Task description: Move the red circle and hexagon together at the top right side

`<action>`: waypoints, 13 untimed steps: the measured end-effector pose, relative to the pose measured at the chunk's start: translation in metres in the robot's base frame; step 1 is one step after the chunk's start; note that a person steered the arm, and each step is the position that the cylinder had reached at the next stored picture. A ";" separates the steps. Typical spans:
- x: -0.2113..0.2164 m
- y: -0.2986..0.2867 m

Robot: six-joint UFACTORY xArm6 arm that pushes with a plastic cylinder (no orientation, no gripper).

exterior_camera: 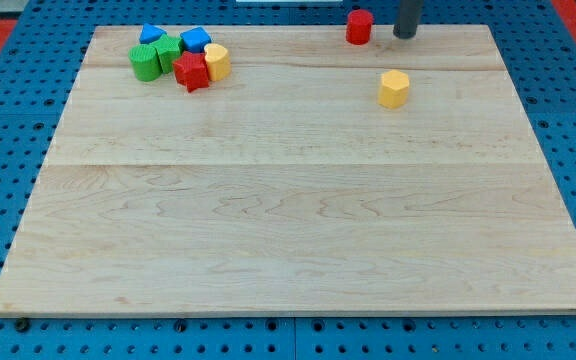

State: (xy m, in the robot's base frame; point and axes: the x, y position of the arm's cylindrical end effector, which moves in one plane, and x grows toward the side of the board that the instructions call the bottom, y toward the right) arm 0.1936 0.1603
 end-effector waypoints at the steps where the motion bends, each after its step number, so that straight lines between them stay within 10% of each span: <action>1: -0.002 -0.002; 4: 0.074 -0.122; 5: 0.001 -0.160; 8: 0.059 -0.090; 10: 0.002 0.006; 13: 0.033 -0.070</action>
State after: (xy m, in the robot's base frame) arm 0.2265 0.0899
